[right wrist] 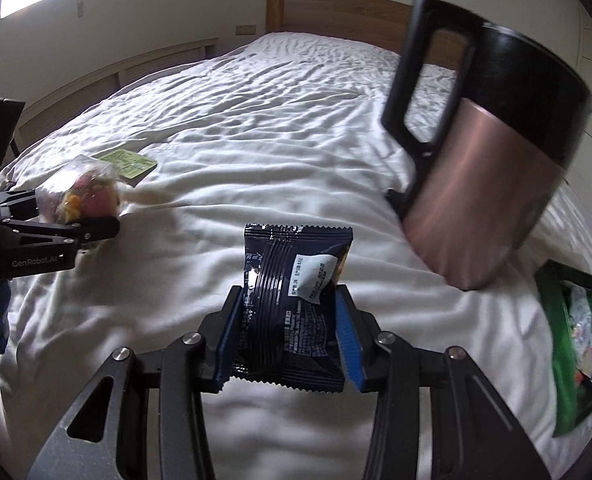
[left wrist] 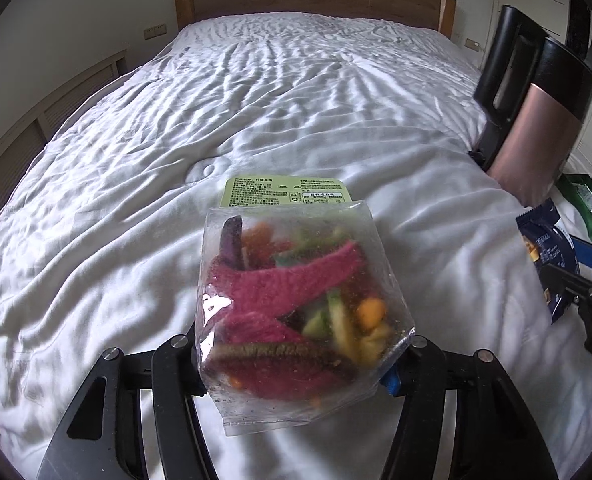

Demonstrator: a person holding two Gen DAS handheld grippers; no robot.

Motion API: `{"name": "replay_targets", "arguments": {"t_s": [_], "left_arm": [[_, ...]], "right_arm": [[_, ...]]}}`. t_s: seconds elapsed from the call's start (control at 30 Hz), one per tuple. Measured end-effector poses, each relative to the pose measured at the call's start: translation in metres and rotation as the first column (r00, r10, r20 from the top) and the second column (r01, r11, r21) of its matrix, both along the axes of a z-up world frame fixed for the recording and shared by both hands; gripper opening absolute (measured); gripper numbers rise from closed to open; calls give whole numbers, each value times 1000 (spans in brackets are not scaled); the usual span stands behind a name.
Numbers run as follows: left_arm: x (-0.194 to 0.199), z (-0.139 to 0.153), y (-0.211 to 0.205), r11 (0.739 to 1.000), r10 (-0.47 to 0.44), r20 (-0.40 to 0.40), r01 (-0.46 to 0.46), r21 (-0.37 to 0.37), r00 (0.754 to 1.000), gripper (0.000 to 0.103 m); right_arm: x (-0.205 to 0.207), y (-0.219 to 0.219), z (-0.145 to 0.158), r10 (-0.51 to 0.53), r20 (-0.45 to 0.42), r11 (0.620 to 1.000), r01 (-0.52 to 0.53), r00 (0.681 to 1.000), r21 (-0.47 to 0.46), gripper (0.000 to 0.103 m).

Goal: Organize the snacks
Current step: 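Carry both held snacks over the green tray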

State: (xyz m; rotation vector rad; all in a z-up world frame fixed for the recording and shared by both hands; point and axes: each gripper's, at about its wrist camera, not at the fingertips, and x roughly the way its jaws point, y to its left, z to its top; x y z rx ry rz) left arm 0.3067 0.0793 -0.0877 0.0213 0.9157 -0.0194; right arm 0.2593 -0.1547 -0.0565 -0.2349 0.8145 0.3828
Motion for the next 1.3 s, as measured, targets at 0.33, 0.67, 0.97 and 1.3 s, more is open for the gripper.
{"name": "replay_targets", "arguments": {"t_s": [0.33,0.67,0.97,1.3], "left_arm": [[-13,33,-66,996,-89,36,90,-21,995,54],[-8,67,-187,946,-312,98,319,-60,945,54],[14,93,-315,858,-484,162,503,-107,860,54],[41,77,-433,792,-587,128,600,-114,799,54]], "right_arm": [[-13,-81,39,-119,68,993,119,991,11,0],[-13,-191,76,-285,147,958,288,947,1,0],[2,-302,101,-428,211,896,444,878,-27,0],[37,-391,82,-521,189,843,537,832,-39,0]]}}
